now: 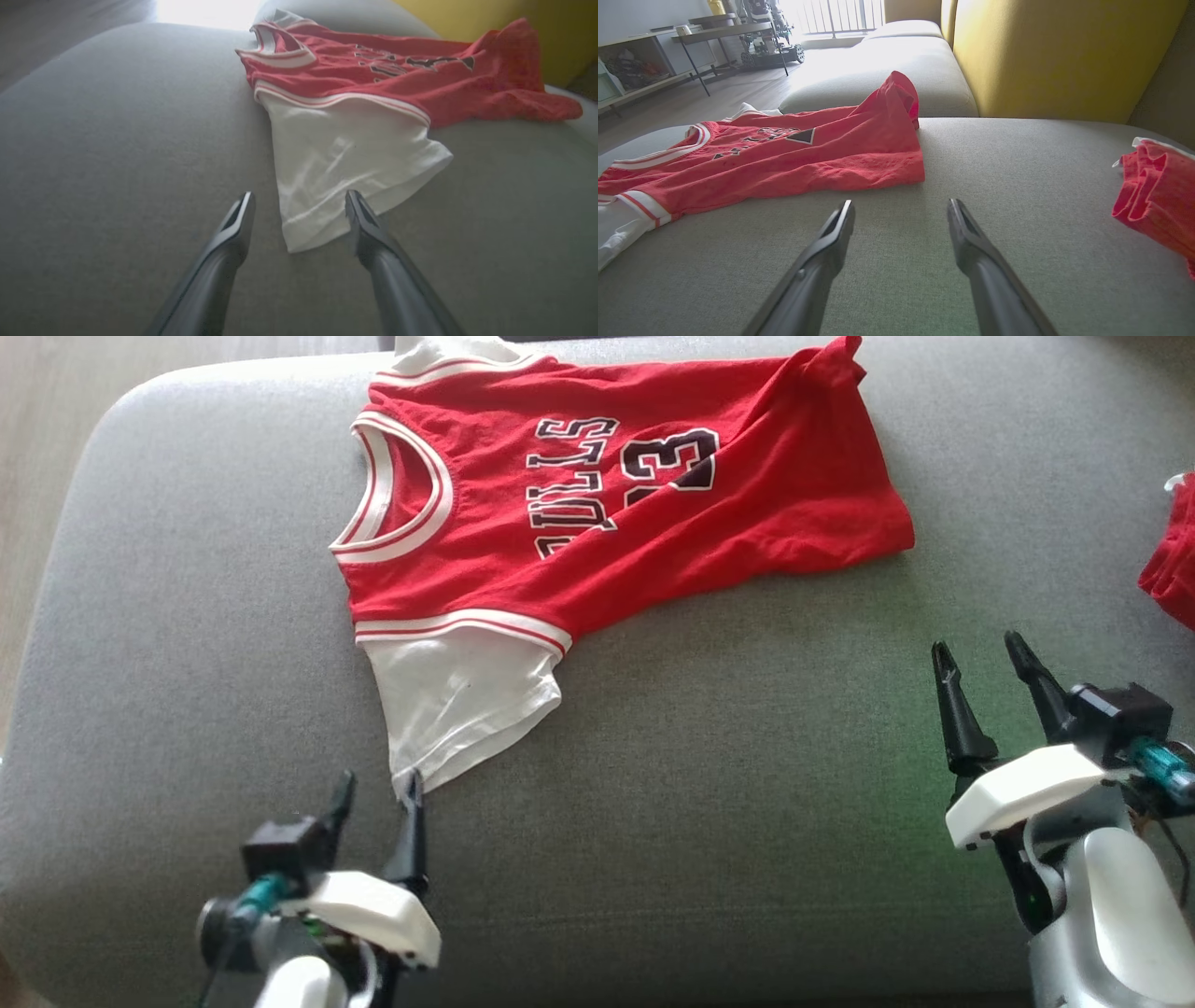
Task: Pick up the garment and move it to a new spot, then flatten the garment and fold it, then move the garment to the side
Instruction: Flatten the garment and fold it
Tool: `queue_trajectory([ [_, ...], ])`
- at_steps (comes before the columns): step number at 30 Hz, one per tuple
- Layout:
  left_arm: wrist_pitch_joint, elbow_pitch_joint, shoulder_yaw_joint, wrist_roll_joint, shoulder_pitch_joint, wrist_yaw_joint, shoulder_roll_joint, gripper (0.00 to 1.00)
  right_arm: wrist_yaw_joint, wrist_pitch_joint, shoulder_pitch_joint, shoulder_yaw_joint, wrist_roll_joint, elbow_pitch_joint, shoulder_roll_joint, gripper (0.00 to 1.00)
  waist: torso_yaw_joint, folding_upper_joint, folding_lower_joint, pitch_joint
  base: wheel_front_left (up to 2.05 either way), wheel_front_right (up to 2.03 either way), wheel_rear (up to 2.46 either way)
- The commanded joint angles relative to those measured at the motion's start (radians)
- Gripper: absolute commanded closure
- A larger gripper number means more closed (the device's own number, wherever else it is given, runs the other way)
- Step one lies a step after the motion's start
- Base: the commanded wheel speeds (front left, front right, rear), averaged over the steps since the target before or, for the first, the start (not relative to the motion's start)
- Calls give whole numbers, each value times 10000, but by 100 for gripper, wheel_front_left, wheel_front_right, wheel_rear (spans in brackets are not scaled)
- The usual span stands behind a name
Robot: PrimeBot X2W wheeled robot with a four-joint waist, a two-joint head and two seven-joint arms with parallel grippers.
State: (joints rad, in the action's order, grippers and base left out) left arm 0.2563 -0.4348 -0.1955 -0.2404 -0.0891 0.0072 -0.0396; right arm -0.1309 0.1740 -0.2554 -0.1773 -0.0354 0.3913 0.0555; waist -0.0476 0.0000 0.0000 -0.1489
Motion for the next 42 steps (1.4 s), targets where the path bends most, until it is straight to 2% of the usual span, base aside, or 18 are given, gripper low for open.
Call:
queue_trajectory([
  [1, 55, 146, 185, 3, -414, -39, -106, 0, 2, -38, -111, 274, -76, -372, -51, 0, 6, 0, 0, -31, 0, 0, 0],
  [5, -55, -766, -155, -38, -649, -10, -106, 0, 2, -49, -49, 303, -142, -406, -52, 0, 71, 0, 0, -33, 0, 0, 0],
  [13, -6, -1590, -247, -312, -1212, 474, -106, 0, 2, -53, -139, 432, -262, -467, -52, 0, 268, 0, 0, -162, 0, 0, 0],
  [19, 35, -1607, -250, -828, -1337, 394, -106, 0, 2, -24, -165, 307, -240, -492, -52, 0, 304, 0, 0, -310, 0, 0, 0],
  [30, -1, -2349, -516, -1427, -1805, 572, -106, 0, 2, 16, -288, 345, -273, -418, -52, 0, 459, 0, 0, -569, 0, 0, 0],
  [32, -13, -2473, -603, -1502, -1882, 527, -106, 100, 2, 22, -303, 320, -265, -394, -52, 0, 474, 0, 0, -588, 0, 0, 0],
  [37, 0, -2525, -727, -1553, -1969, 458, -128, 100, 2, 35, -330, 187, -259, -316, -53, 0, 423, 0, 0, -590, 0, 0, 0],
  [42, 40, -1695, -581, -1380, -2097, 594, -306, 100, 2, 58, -525, 54, -356, -73, -53, 0, 131, 0, 0, -537, 0, 0, 0],
])
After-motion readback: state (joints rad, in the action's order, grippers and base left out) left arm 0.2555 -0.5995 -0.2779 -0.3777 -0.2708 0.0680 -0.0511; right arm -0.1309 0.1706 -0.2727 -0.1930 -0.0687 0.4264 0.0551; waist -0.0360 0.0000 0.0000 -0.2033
